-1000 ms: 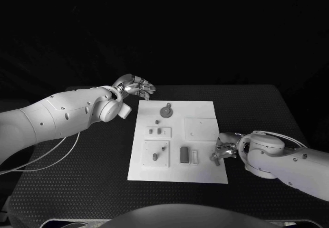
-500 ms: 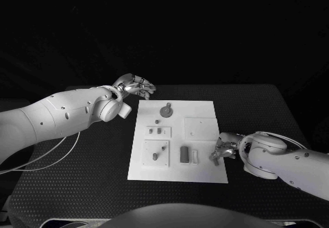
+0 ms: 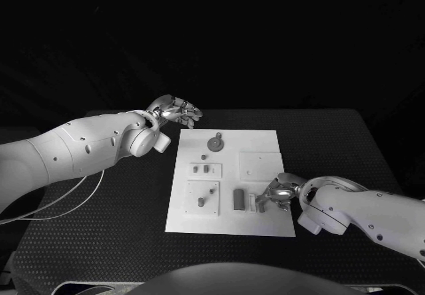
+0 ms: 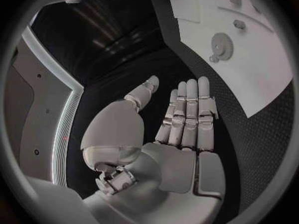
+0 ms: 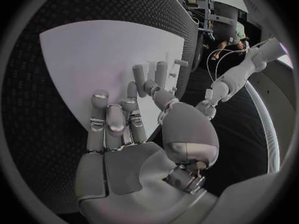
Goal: Assemble the parts on the task board
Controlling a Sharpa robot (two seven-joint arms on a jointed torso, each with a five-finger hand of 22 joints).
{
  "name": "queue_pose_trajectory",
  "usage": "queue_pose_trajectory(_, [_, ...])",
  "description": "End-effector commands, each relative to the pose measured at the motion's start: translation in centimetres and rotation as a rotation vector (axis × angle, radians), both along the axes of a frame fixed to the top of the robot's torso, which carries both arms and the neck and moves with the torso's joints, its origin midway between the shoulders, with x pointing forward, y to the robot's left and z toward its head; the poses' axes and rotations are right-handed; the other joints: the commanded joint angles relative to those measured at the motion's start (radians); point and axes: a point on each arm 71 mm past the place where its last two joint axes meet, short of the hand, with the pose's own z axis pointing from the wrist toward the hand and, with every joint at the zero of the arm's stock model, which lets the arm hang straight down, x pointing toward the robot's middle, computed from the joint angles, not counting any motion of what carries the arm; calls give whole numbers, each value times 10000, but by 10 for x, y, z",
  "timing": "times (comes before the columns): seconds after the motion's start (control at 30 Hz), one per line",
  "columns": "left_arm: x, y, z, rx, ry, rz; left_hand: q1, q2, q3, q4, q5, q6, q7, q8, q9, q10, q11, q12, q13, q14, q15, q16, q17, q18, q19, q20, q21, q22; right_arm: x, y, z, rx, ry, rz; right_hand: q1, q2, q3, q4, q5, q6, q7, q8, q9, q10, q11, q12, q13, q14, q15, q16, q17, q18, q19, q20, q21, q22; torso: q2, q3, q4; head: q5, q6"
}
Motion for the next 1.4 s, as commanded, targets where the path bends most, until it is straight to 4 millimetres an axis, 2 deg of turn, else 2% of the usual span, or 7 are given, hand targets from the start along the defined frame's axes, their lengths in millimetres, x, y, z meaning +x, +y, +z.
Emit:
queue_pose_trajectory(0.03, [0,-2,1,-92,4,-106,-125,11,1,73,56,-54,7,62,-14,-33,-10,10,-15,-17,84,-45,16,193,-26,31,-48,11,-1,4,0,521,375,-367,432,509,-50,5,12,-34,89,26,124,71,-68,9,12,-4,-25,-30,-22,182,19,7,-4,167,5,4,4,-2,-12])
queue_pose_trajectory(0.23, [0,-2,1,-97,26,-133,-122,13,4,75,58,-53,6,64,-16,-35,-10,8,-17,-19,84,-50,21,195,-29,30,-50,13,0,6,-1,460,374,-275,427,511,-54,5,13,-29,86,28,123,71,-71,8,13,14,-28,-32,9,182,19,6,-5,166,3,-6,-13,26,-24])
queue_pose_trajectory(0.5, [0,-2,1,-97,30,-139,-121,10,5,77,59,-56,6,64,-18,-39,-8,6,-19,-22,85,-56,28,195,-32,31,-53,16,1,11,-1,389,269,-166,423,509,-59,4,14,-22,82,31,122,70,-75,8,15,27,-33,-33,30,182,20,4,-5,164,1,8,-10,44,-40])
queue_pose_trajectory(0.73, [0,-3,1,-100,37,-154,-124,10,5,82,59,-58,7,65,-20,-40,-8,6,-20,-23,86,-61,34,195,-34,33,-55,18,3,14,-2,354,296,-80,417,504,-64,5,14,-17,80,33,121,69,-77,9,16,15,-36,-35,9,182,20,3,-6,163,1,0,-4,52,-43])
queue_pose_trajectory(1.03, [0,-2,1,-92,56,-142,-126,12,6,88,59,-56,7,68,-21,-40,-7,6,-21,-24,87,-66,40,195,-36,34,-57,21,6,11,-3,168,167,-133,410,502,-68,7,15,-14,78,35,120,66,-79,8,18,19,-39,-36,18,182,19,2,-7,162,1,7,-13,95,-72])
queue_pose_trajectory(1.4, [0,-3,1,-95,67,-157,-133,12,4,96,58,-58,7,69,-24,-41,-6,6,-22,-26,89,-72,48,195,-38,35,-60,24,6,17,-4,182,218,81,368,492,-89,14,13,-10,77,35,116,56,-80,3,21,-5,-45,-43,-19,182,18,5,-11,158,3,10,-13,115,-87])
